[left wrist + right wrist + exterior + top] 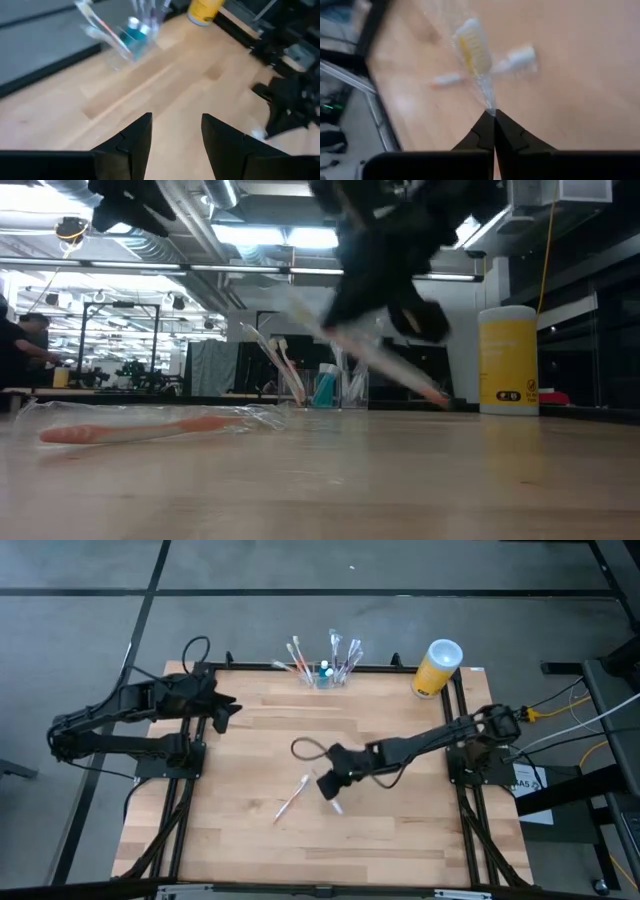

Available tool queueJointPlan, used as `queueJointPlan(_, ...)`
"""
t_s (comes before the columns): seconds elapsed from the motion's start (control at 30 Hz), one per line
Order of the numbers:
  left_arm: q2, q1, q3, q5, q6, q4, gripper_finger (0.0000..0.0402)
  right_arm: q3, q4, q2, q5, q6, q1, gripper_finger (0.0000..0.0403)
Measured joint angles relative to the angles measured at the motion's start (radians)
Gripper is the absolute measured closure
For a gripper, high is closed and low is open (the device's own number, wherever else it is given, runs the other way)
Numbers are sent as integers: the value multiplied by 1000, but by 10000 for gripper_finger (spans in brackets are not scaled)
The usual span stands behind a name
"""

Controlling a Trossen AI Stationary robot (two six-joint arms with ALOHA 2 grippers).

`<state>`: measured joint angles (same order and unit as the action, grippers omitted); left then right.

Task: Pick & Place toothbrushing station
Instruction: Put the orange toothbrush into the transparent organizer

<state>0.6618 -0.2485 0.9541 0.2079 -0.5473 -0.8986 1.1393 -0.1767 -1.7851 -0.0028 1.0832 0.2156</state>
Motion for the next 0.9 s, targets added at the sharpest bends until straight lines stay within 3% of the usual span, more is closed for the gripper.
queueJointPlan(0.17, 49, 0, -82, -159, -12, 227, 232, 1, 43, 87, 29, -77, -57, 401)
queueJointPlan(0.37, 191, 0, -135, -297, 1, 533, 209, -1, 112, 104, -13, -128, -111, 402)
queueJointPlan(0.67, 384, 19, -136, -415, 54, 766, 180, 110, 111, 112, -5, -197, -134, 402)
queueJointPlan(0.9, 426, 22, -137, -440, 61, 903, 191, 159, 54, 112, -2, -255, -157, 403)
